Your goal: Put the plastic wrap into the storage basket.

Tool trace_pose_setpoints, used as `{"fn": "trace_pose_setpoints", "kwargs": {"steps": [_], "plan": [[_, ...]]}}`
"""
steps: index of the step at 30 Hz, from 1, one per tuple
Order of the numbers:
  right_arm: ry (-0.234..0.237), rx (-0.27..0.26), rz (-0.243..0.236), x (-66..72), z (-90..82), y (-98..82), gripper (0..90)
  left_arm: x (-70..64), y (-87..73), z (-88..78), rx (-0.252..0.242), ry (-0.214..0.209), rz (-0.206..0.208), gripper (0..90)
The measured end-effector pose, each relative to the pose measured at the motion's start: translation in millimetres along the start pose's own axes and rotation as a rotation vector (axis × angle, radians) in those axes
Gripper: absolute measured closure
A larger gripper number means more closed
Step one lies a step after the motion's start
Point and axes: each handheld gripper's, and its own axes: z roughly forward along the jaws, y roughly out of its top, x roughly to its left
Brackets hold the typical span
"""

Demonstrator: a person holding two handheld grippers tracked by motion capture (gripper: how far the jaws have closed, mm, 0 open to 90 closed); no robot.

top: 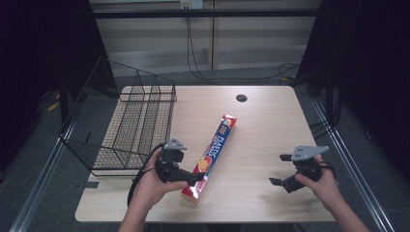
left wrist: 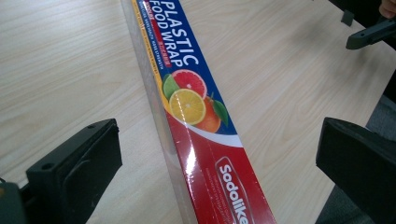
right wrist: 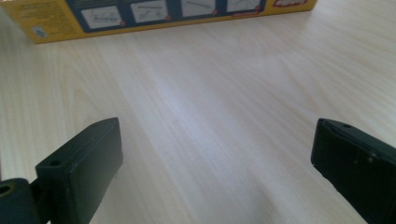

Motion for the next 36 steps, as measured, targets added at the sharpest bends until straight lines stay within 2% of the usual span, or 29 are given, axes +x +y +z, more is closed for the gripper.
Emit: {"fn": "trace_pose_setpoints", "kwargs": {"steps": [2,3,6,11,13,16,19,22,27,30,36], "plan": [[-0.009,-0.004,0.009,-0.5,-1.7,0.2,2.0,0.3,0.5,0.9,0.001,0.007,-0.009,0.1],[-0.014,-0.006,0.009,-0.5,-2.2,0.0,1.9,0.9,1.0,0.8,0.011,0.011,0.000,0.1],[-0.009,0.001,0.018,-1.0,-2.3,-1.2,2.0,0.3,2.6,1.7,0.004,0.015,-0.006,0.1],[-0.011,0.012,0.021,-1.6,-2.5,-3.2,2.0,1.4,5.3,3.0,0.028,0.023,0.006,0.8],[-0.007,0.008,0.022,-1.2,-2.7,-3.5,2.0,0.4,7.4,5.1,0.023,0.021,-0.002,1.4],[-0.010,0.008,0.019,-0.6,-2.5,-3.4,2.0,-2.3,14.8,8.2,0.017,0.036,0.003,1.8],[-0.008,0.012,0.016,-0.4,-1.4,-3.1,2.0,-5.1,24.4,12.5,0.044,0.039,0.024,2.3],[-0.007,0.010,0.014,-0.6,-0.8,-3.0,2.1,-7.4,31.7,19.4,0.055,0.047,0.020,2.4],[-0.008,0.005,0.008,-2.0,-2.8,-3.7,2.0,-7.3,43.2,29.9,0.070,0.043,0.037,3.5],[-0.018,0.004,0.008,-3.1,-3.6,-4.1,2.1,-6.7,49.3,36.4,0.081,0.056,0.042,3.9],[-0.013,0.003,0.009,-3.2,-3.2,-3.5,2.1,-5.2,58.3,45.6,0.104,0.065,0.030,4.9]]}}
